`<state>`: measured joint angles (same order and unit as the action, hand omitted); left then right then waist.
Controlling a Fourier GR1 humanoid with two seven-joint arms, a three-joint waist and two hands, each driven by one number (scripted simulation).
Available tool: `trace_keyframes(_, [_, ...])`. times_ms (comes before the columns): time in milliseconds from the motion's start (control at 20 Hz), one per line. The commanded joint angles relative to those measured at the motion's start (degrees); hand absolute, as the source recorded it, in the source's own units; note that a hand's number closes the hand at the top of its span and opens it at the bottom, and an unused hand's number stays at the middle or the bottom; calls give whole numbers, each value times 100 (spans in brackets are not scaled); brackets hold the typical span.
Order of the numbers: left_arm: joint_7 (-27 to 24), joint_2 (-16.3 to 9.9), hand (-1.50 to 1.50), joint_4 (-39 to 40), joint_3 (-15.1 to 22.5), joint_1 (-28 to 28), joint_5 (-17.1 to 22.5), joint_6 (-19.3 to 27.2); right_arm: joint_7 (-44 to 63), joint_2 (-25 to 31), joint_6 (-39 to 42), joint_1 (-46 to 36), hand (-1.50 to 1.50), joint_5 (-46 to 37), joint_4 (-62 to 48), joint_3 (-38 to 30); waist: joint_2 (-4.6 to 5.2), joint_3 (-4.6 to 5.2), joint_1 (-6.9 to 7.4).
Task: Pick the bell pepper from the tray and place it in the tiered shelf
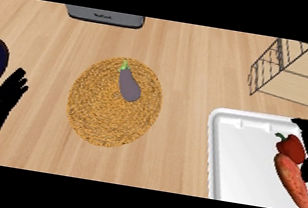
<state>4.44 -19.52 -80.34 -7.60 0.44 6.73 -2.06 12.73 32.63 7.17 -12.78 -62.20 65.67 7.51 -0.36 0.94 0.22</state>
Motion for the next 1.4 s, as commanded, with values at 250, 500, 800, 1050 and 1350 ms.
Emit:
trace_keyframes(250, [-35, 275, 0, -170, 91, 197, -151, -15, -594, -223, -486, 27, 150, -296, -610, -35, 39, -96, 15])
trace_keyframes(500, [278, 129, 0, -94, -94, -120, -124, -63, -446, -307, -694, -147, 150, -524, -480, -178, 35, -94, -7])
trace_keyframes(800, [93, 117, 0, -322, -243, 240, -144, -122, -580, -317, -836, 244, 150, -417, 620, -316, 22, -93, -17])
trace_keyframes(1050, [84, -23, 0, -146, -403, 248, 48, -376, -1524, -353, -292, 337, 150, 583, 1415, -418, 11, -93, -16])
trace_keyframes(1350, [-152, 274, 0, -158, -213, 375, -230, -168, -1771, -243, 615, 589, 150, 1700, 2783, -911, 0, -87, -111])
